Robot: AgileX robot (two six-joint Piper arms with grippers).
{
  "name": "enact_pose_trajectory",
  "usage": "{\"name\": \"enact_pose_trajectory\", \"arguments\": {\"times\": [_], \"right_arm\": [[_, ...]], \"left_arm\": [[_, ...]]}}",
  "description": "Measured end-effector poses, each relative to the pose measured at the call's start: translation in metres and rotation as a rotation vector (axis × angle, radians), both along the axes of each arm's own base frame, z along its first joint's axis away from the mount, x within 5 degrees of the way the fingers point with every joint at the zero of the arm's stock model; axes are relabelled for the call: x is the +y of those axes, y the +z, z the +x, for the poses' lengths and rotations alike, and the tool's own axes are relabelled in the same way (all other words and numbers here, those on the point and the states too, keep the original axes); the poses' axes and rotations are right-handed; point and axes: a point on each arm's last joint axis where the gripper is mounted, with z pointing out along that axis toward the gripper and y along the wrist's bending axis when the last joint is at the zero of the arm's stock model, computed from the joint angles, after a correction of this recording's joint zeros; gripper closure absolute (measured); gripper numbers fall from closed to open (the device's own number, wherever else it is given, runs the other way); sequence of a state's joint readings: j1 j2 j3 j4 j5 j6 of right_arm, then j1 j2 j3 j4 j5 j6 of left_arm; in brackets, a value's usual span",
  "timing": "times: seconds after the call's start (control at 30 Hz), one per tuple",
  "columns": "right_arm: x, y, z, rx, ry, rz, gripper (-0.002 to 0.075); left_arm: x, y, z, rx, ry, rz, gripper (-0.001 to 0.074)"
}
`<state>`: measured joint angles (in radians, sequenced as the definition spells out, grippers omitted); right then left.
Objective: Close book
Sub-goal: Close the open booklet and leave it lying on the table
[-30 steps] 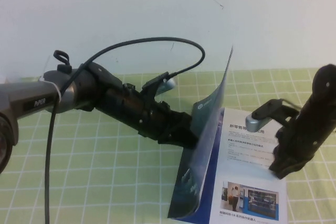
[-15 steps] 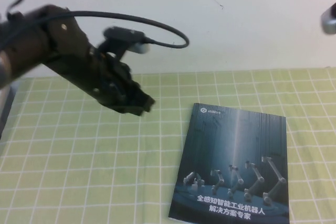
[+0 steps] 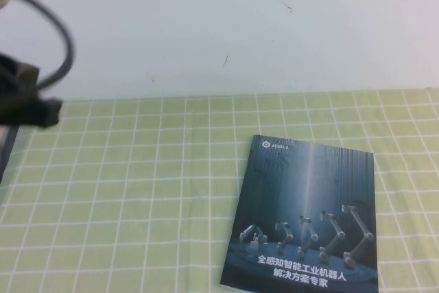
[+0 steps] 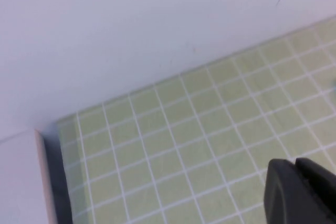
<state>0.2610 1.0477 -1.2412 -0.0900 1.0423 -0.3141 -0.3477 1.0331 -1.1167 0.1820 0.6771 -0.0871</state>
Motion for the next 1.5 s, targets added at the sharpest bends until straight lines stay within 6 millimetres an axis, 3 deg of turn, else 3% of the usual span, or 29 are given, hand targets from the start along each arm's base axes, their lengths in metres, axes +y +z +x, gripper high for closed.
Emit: {"name": "enact_pose_trajectory", "arguments": {"times": [0.17, 0.33, 0.53, 0.7, 0.83, 1.33, 1.5], "right_arm": [[-0.008, -0.038, -0.044, -0.015, 0.011, 0.054, 0.0729], [-0.014, -0.086, -0.079, -0.089, 0.013, 0.127, 0.0729], [-0.021, -0.142, -0.107, -0.135, -0.015, 0.177, 0.0729], [-0.023, -0.170, -0.114, -0.110, -0.021, 0.177, 0.0729], [-0.023, -0.179, -0.114, -0.102, -0.025, 0.178, 0.0729], [-0.022, -0.177, -0.113, -0.118, -0.026, 0.185, 0.0729], [-0.022, -0.177, -0.113, -0.118, -0.026, 0.185, 0.0729]], "left_arm": [[0.018, -0.021, -0.056, -0.154, -0.025, -0.051, 0.0738], [0.029, -0.066, -0.094, -0.291, -0.062, -0.095, 0.0738], [0.032, -0.111, -0.113, -0.389, -0.100, -0.120, 0.0738], [0.032, -0.136, -0.115, -0.358, -0.107, -0.112, 0.0738], [0.032, -0.147, -0.115, -0.325, -0.107, -0.101, 0.0738], [0.035, -0.185, -0.118, -0.163, -0.091, -0.055, 0.0738], [0.037, -0.189, -0.121, -0.135, -0.082, -0.043, 0.0738]]}}
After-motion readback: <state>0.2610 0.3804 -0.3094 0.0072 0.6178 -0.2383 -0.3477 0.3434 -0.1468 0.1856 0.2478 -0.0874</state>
